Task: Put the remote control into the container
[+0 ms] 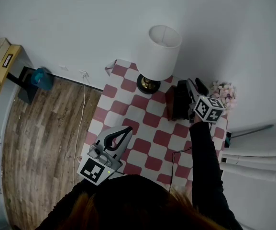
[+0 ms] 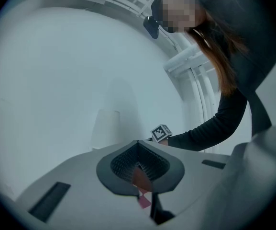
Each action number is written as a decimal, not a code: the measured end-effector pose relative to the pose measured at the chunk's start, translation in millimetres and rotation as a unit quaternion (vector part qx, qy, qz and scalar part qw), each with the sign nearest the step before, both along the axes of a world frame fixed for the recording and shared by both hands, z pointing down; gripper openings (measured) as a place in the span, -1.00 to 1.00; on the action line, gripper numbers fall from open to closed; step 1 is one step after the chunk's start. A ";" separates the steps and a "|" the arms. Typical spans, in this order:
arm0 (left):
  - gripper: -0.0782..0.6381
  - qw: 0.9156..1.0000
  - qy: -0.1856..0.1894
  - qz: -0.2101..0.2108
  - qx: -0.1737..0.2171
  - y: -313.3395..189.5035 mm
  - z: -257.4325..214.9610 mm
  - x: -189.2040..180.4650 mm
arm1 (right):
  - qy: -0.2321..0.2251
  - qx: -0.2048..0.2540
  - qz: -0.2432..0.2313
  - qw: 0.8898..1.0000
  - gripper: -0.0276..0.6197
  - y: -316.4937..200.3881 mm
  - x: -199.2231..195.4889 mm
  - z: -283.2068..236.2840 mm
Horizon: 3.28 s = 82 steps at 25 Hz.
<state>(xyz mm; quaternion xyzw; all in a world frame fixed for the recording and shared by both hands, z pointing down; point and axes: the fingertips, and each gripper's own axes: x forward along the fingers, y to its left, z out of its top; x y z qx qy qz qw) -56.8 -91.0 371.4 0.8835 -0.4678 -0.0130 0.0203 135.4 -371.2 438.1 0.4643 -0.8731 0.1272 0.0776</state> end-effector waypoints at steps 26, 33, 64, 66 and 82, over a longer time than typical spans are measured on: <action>-0.76 1.000 0.004 0.004 0.006 0.6 -5.1 -0.9 | -0.068 0.140 0.008 0.988 -0.85 55.9 6.1 -82.8; -0.76 1.000 0.010 0.012 0.015 3.3 -12.2 2.1 | -0.061 0.152 0.000 0.987 -0.85 123.1 3.5 -97.2; -0.76 0.999 0.007 0.033 0.013 25.7 -5.4 8.8 | -0.038 0.069 -0.052 0.996 -0.87 283.5 -44.5 -57.3; -0.76 0.999 0.008 0.033 0.014 25.4 -5.8 9.5 | -0.039 0.069 -0.057 0.995 -0.87 285.9 -48.6 -57.7; -0.76 0.999 0.010 0.039 0.016 28.2 -5.9 15.3 | -0.062 0.049 -0.074 0.994 -0.87 309.1 -68.0 -50.0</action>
